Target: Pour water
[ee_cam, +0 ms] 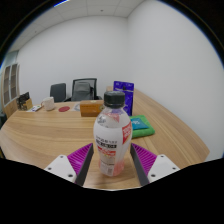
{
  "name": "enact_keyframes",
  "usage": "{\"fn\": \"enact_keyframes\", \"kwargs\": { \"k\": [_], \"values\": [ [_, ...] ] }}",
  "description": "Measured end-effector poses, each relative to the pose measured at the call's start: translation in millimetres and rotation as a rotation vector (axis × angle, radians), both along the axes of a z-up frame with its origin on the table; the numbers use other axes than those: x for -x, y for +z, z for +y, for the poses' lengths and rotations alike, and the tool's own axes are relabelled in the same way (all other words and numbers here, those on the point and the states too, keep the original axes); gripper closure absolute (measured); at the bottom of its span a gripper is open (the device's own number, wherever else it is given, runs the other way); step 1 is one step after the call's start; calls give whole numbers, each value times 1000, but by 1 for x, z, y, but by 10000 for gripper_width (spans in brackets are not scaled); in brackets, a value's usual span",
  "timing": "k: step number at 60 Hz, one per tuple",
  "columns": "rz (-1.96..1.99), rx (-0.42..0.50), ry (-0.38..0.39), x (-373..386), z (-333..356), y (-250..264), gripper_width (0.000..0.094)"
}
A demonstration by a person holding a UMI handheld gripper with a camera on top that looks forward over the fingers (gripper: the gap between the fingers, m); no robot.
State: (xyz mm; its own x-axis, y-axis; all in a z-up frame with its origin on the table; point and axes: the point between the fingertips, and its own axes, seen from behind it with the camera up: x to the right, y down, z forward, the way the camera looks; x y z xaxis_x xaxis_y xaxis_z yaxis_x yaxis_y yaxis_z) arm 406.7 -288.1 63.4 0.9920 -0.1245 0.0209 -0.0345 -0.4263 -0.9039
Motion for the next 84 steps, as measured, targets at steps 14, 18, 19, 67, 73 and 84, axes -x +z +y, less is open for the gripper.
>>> {"fn": "enact_keyframes", "kwargs": {
  "k": [14, 18, 19, 67, 73, 84],
  "values": [
    [9, -43, 18, 2, 21, -3, 532],
    [16, -52, 0, 2, 21, -2, 571],
    [16, -53, -3, 1, 20, -2, 594],
    [-1064, -38, -52, 118, 295, 226, 609],
    [-1333, -1, 23, 166, 356, 229, 608],
    [-1770, 77, 186, 250, 440, 198, 610]
  ]
}}
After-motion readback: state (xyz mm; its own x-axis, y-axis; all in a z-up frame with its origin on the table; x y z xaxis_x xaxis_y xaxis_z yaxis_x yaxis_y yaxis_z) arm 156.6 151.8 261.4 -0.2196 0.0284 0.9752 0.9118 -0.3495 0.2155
